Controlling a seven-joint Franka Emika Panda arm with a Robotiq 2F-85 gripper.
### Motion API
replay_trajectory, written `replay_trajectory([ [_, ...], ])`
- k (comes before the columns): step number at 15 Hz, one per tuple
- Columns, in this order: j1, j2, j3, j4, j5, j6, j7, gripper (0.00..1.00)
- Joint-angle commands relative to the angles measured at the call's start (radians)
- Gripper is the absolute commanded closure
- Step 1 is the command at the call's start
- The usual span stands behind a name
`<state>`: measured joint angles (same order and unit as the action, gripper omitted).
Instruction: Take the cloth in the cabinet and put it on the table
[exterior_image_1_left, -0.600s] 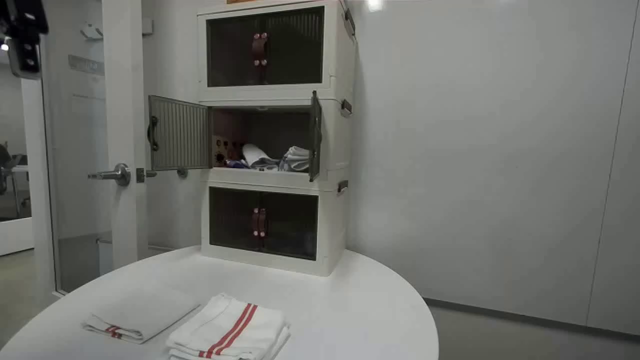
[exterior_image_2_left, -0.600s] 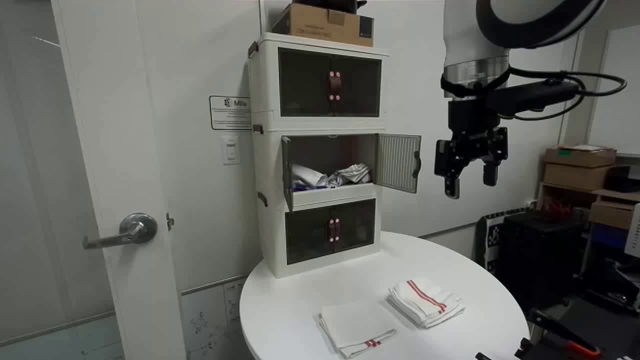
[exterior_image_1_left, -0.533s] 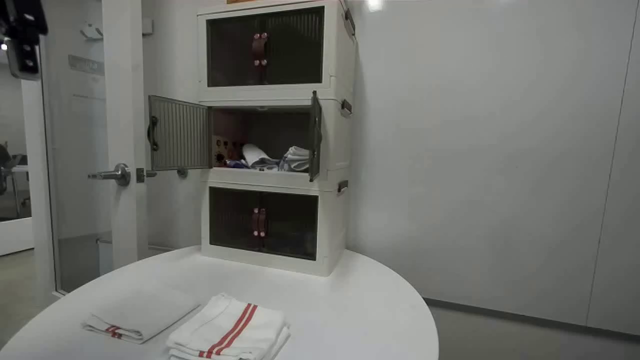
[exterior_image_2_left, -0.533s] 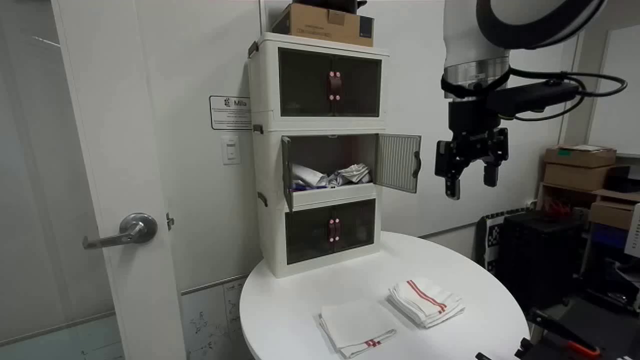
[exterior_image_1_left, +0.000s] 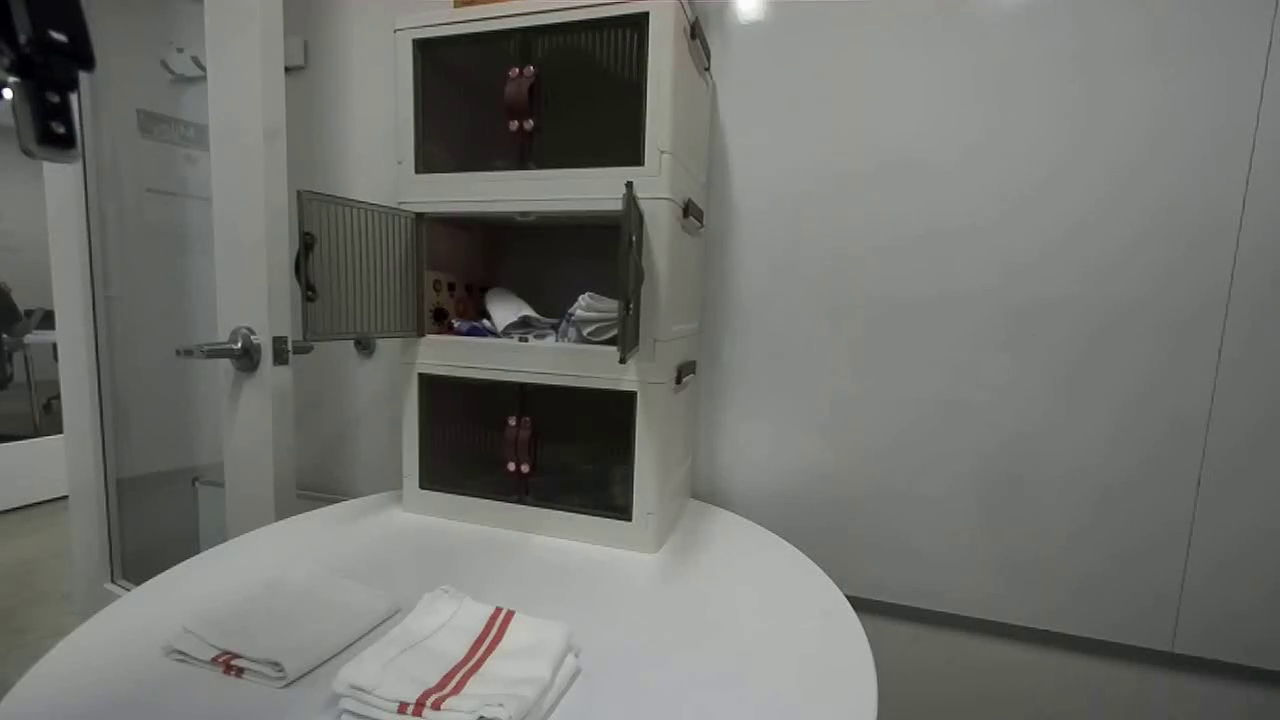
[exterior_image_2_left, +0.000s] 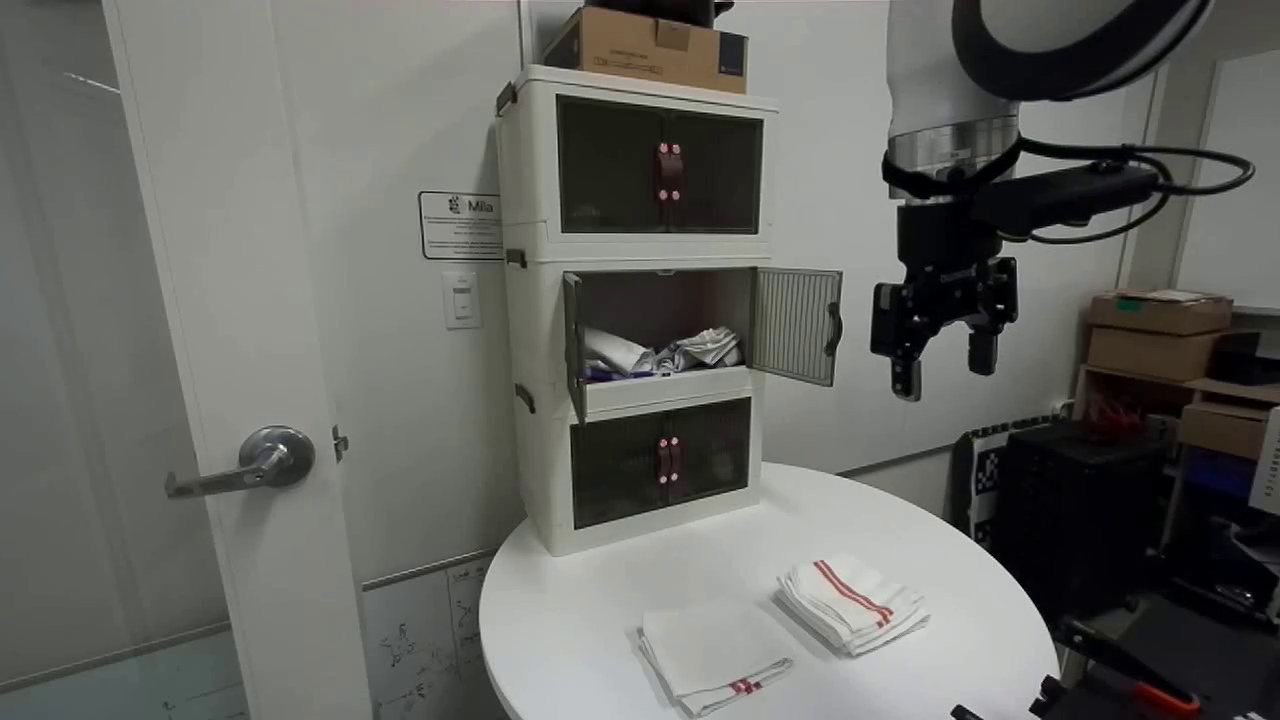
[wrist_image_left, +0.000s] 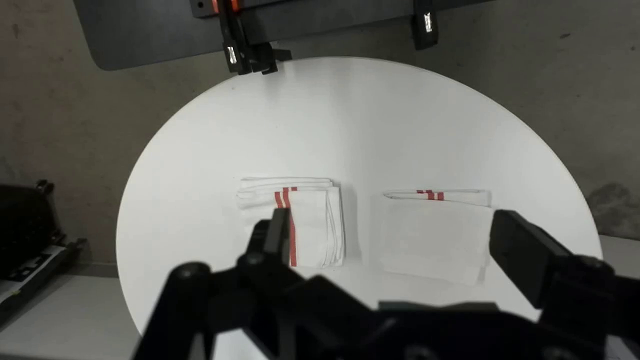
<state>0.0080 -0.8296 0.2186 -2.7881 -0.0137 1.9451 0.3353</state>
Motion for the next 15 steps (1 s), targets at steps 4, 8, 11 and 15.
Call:
replay_trajectory([
  [4,-0.038,0.069,0.030,0.017,-0.070,0.094,0.050,0.00],
  [8,-0.142,0.226,0.074,0.083,-0.234,0.285,0.133,0.00],
  [11,-0.247,0.370,0.119,0.167,-0.428,0.424,0.198,0.00],
  [15,-0.303,0.574,0.110,0.326,-0.659,0.544,0.223,0.00],
])
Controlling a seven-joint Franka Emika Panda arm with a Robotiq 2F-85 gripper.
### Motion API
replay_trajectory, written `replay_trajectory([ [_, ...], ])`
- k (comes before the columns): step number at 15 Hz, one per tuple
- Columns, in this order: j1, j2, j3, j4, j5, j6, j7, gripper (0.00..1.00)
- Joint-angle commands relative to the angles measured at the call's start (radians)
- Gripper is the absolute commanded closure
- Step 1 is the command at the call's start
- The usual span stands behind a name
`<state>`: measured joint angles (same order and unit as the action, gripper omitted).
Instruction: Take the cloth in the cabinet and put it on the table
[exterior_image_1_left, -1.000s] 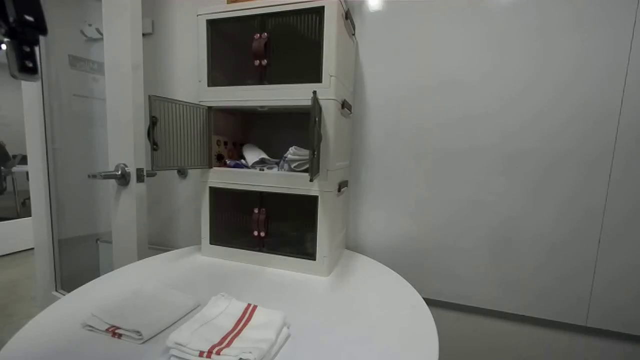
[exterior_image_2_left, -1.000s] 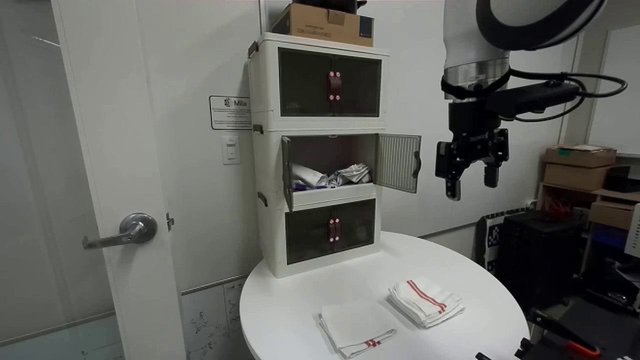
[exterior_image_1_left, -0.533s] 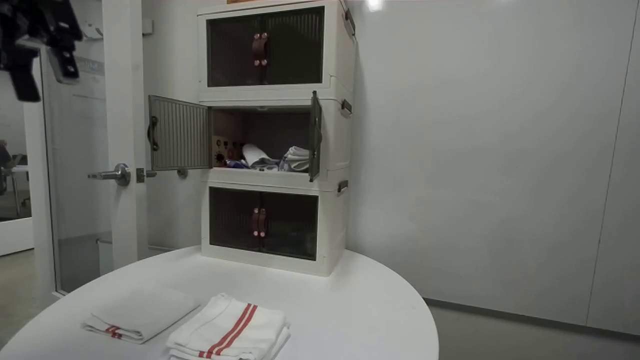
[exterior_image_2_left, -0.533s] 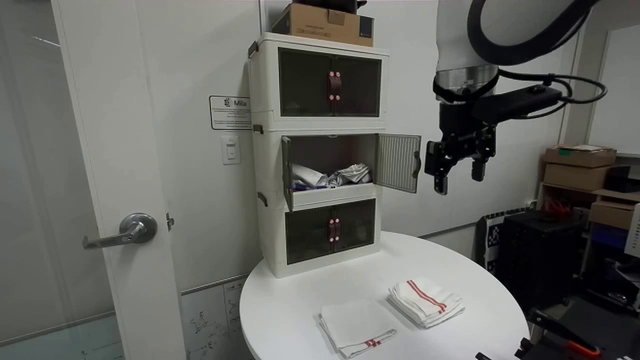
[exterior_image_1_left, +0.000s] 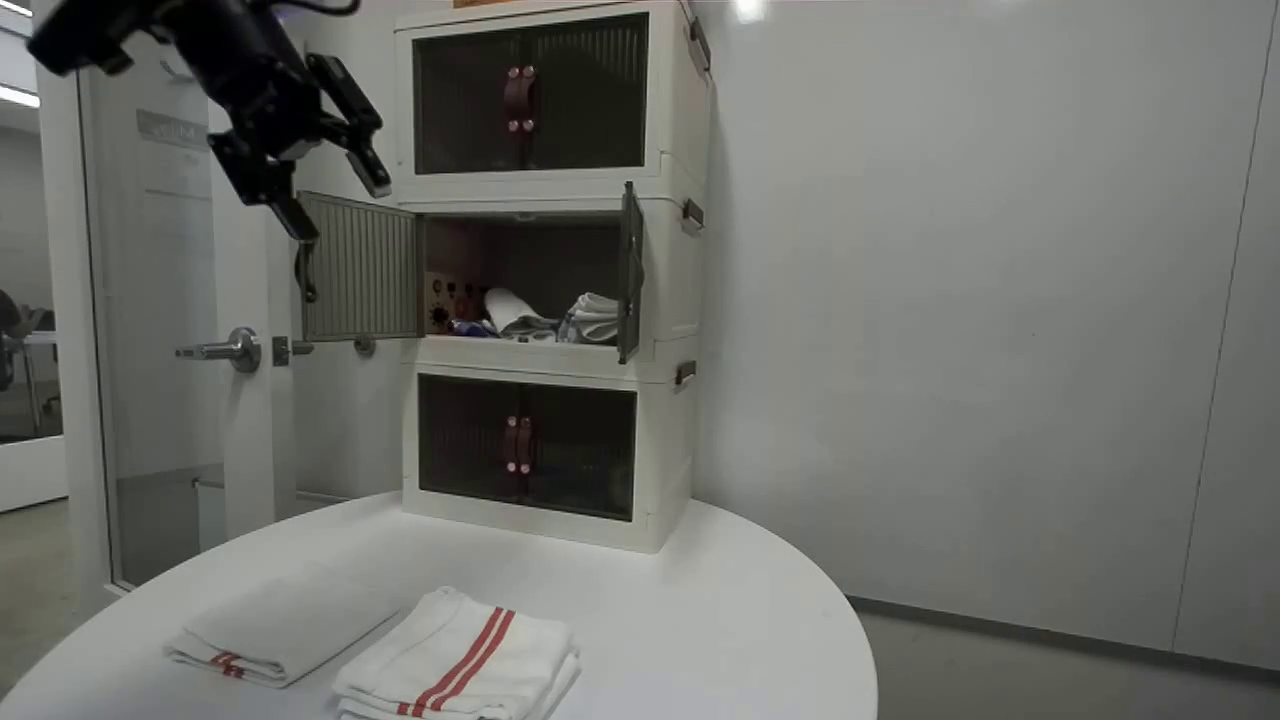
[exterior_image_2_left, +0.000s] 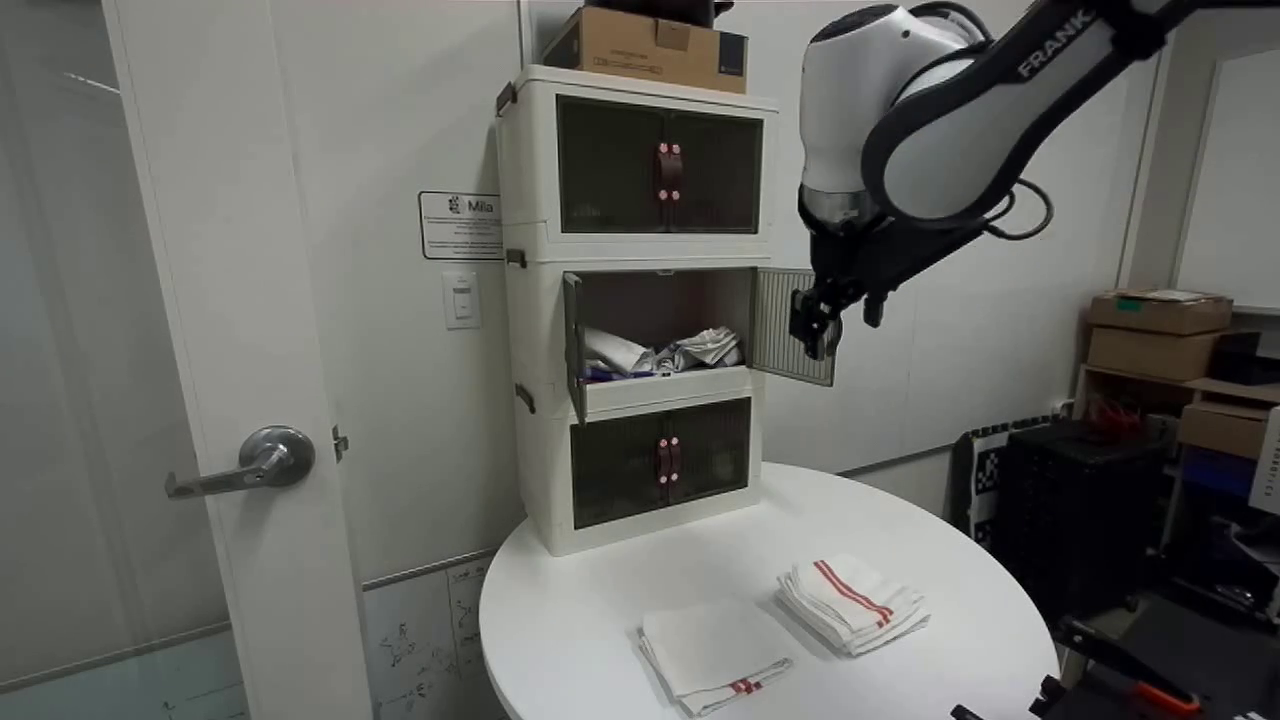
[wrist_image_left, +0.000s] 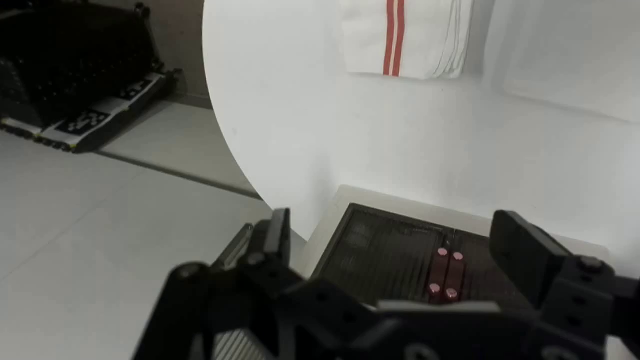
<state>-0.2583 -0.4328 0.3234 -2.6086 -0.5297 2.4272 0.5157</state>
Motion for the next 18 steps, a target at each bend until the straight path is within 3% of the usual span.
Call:
replay_trajectory([
  [1,-0.036,0.229,-0.005,0.192,-0.203,0.077,0.061,0.00],
  [9,0.144,0.601,-0.195,0.542,-0.622,0.054,0.259,0.00],
  [18,0.260,0.879,-0.350,0.814,-0.802,0.148,0.385,0.00],
])
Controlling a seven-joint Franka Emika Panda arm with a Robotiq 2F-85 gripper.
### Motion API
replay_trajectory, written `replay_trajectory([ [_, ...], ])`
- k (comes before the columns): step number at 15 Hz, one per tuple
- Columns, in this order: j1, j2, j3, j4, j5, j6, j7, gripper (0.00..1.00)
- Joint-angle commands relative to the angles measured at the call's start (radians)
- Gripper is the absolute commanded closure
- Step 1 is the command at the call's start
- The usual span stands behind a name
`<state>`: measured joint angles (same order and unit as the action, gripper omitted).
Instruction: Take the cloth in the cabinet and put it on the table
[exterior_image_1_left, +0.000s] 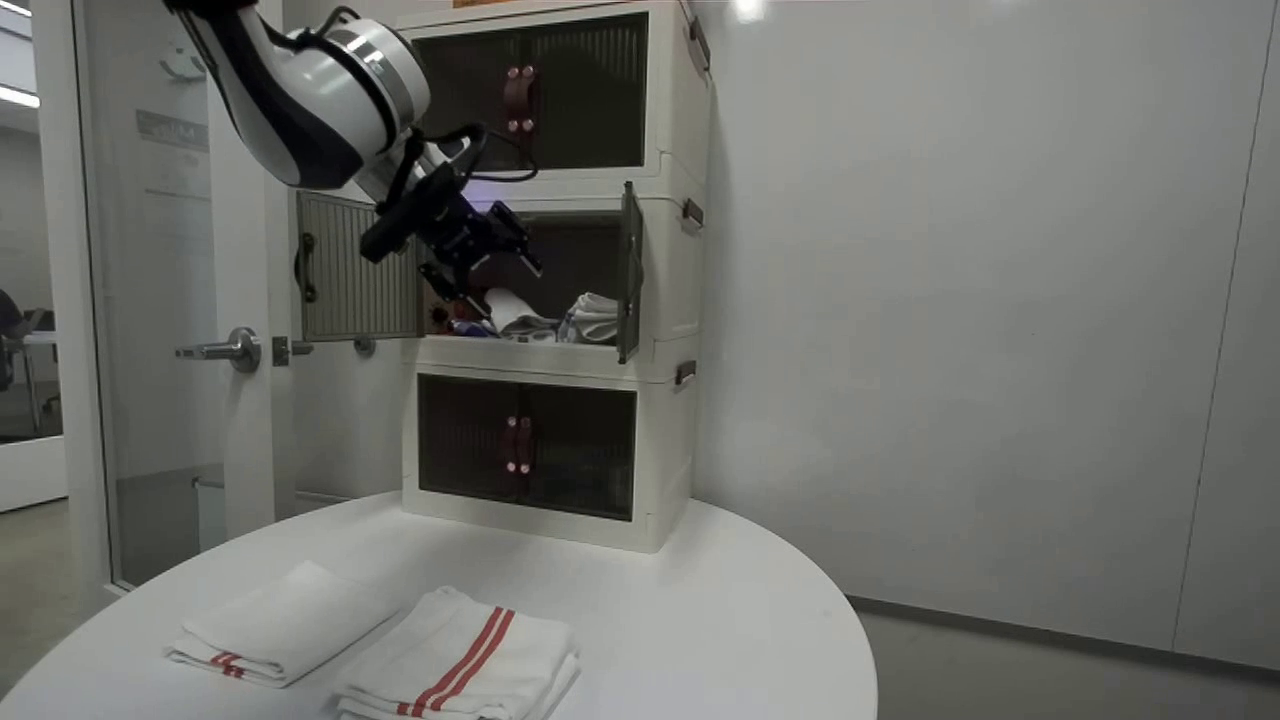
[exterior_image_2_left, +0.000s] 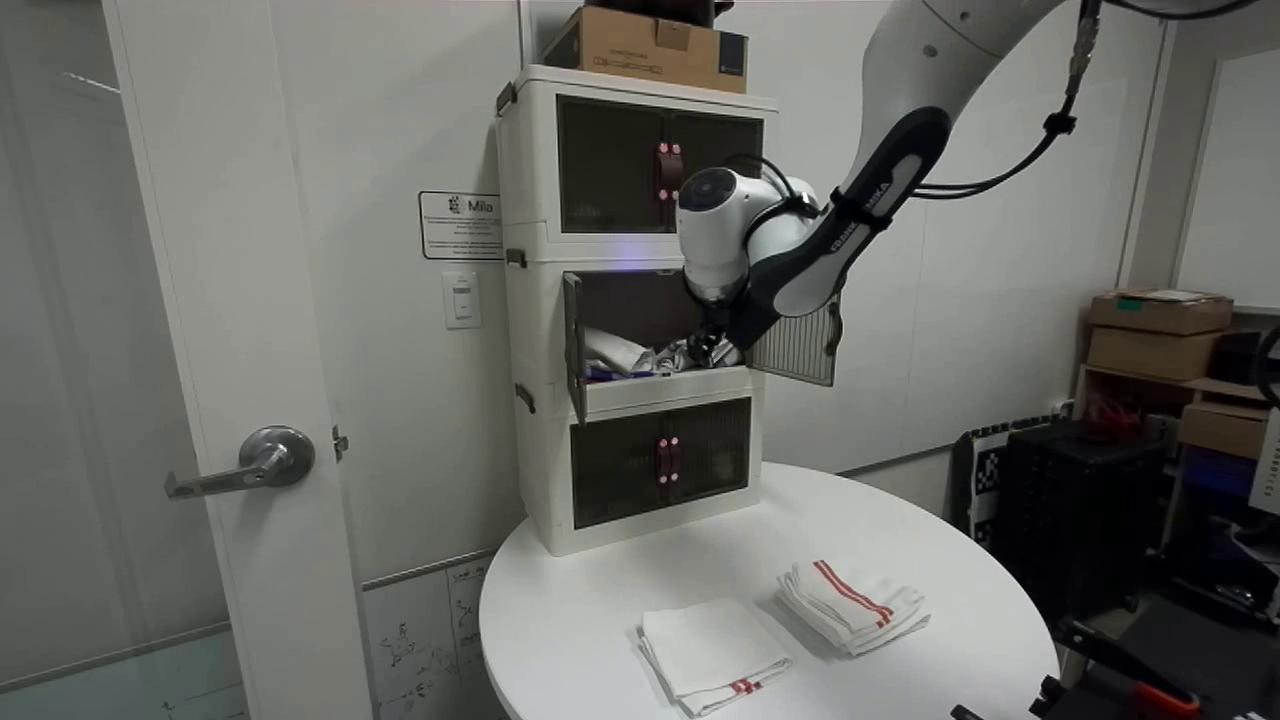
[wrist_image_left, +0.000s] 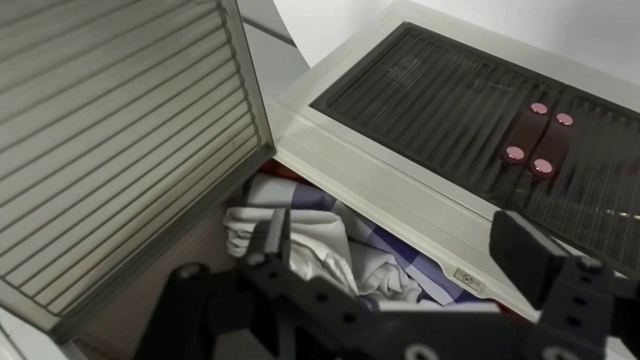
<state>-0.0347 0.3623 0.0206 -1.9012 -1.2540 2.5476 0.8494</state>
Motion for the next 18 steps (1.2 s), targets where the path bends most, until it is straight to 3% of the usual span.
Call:
replay_trajectory([
  [1,0.024,0.102,-0.035,0.129,-0.121,0.025,0.078,0.00],
  [3,0.038,0.121,-0.055,0.155,-0.173,0.032,0.095,0.00],
  [4,0.028,0.082,-0.037,0.100,-0.122,0.007,0.067,0.00],
  [18,0.033,0.135,-0.051,0.164,-0.173,0.026,0.080,0.00],
])
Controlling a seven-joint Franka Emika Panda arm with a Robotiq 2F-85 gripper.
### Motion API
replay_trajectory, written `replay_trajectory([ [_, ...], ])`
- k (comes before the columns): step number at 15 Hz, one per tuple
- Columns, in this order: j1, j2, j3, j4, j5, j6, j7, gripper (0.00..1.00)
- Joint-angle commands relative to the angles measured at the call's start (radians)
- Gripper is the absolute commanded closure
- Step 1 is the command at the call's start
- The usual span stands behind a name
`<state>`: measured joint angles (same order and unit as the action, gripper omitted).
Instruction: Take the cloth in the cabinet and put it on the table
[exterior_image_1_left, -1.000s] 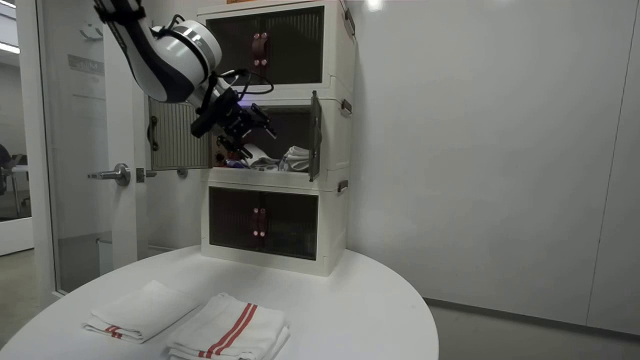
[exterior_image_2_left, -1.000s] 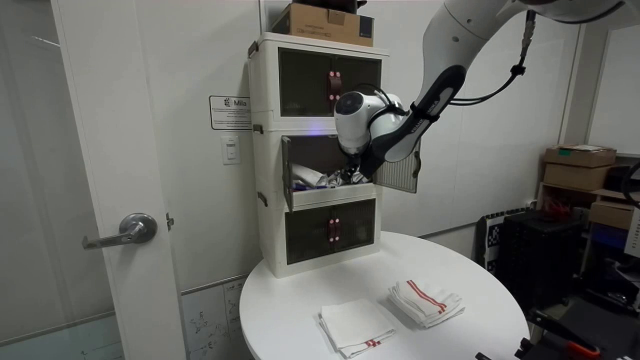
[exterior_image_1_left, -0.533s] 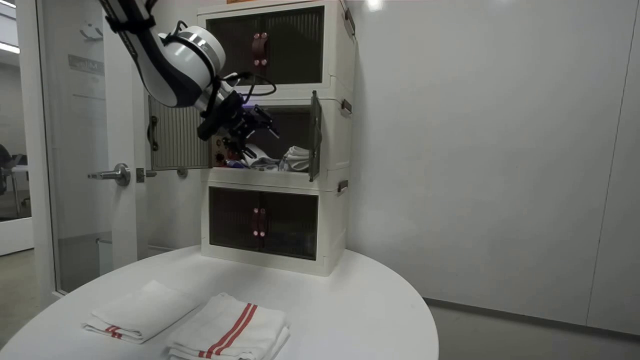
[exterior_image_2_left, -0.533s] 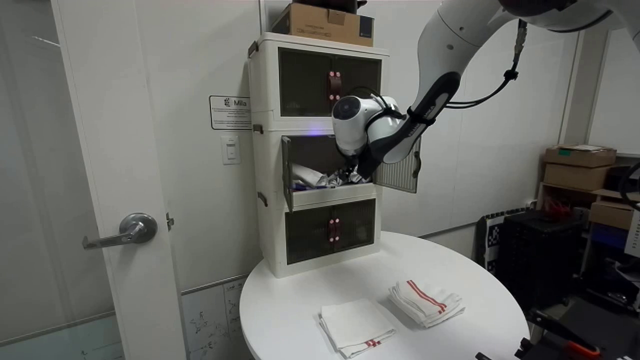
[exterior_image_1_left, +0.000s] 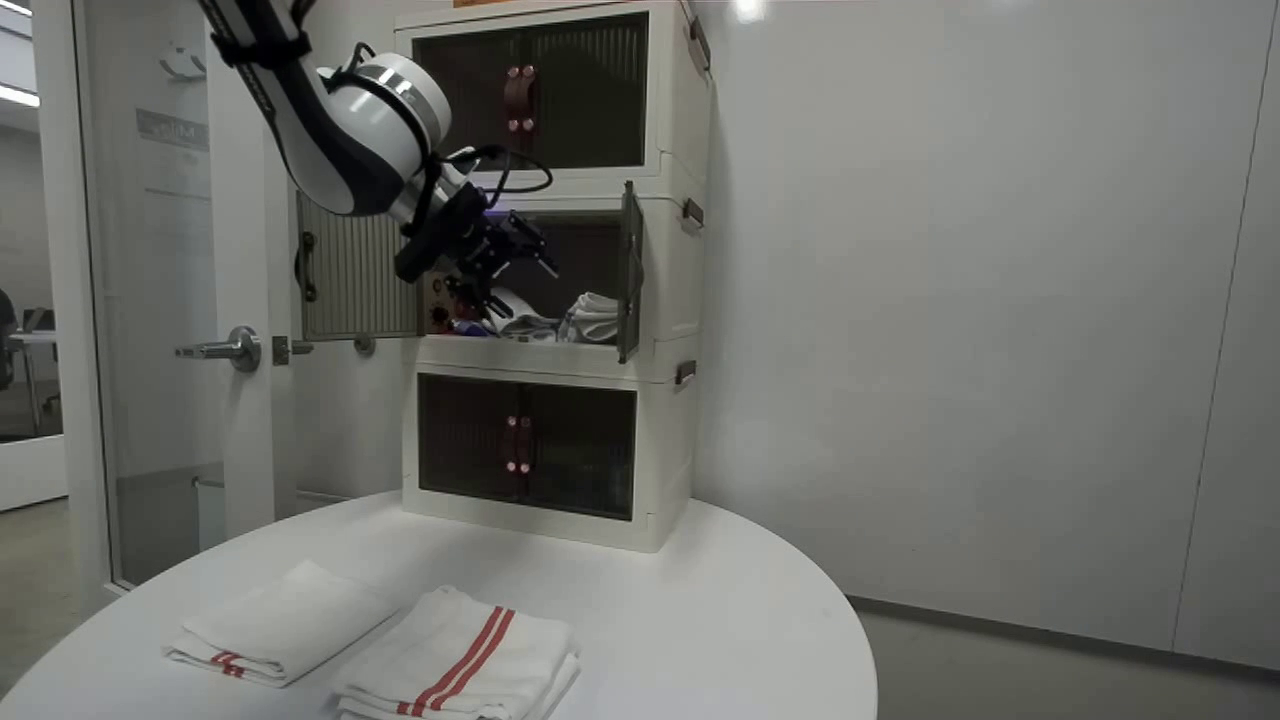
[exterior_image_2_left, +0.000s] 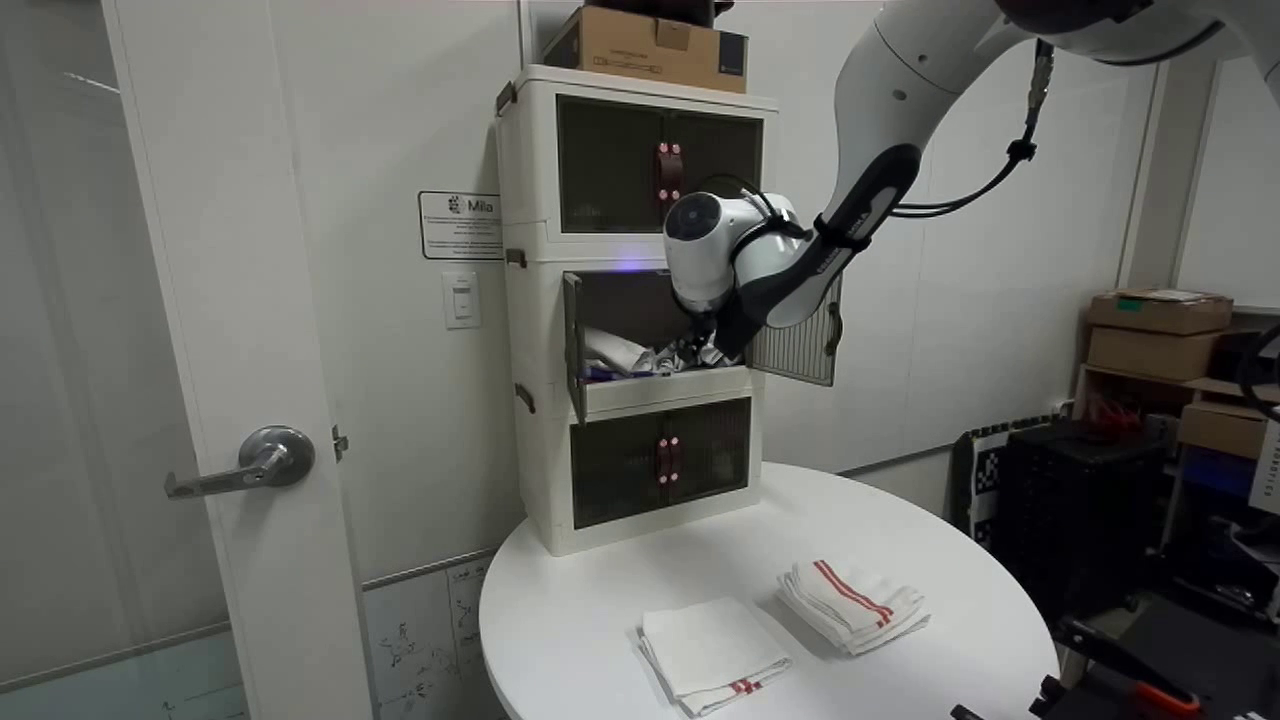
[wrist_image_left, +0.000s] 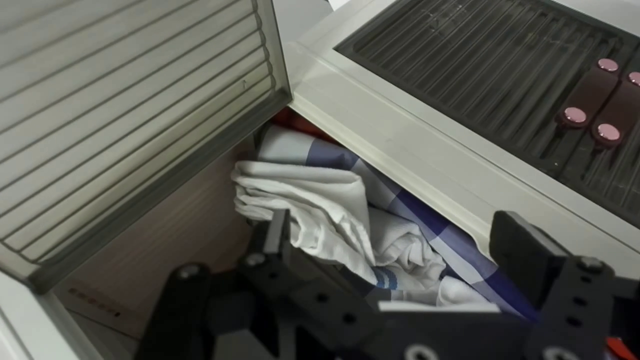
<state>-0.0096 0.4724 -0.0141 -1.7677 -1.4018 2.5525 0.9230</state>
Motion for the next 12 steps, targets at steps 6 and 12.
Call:
replay_trajectory([
  [6,-0.007,0.083,-0.027,0.121,-0.121,0.044,-0.023,0.00],
  [12,-0.069,0.195,-0.025,0.268,-0.177,0.190,-0.102,0.00],
])
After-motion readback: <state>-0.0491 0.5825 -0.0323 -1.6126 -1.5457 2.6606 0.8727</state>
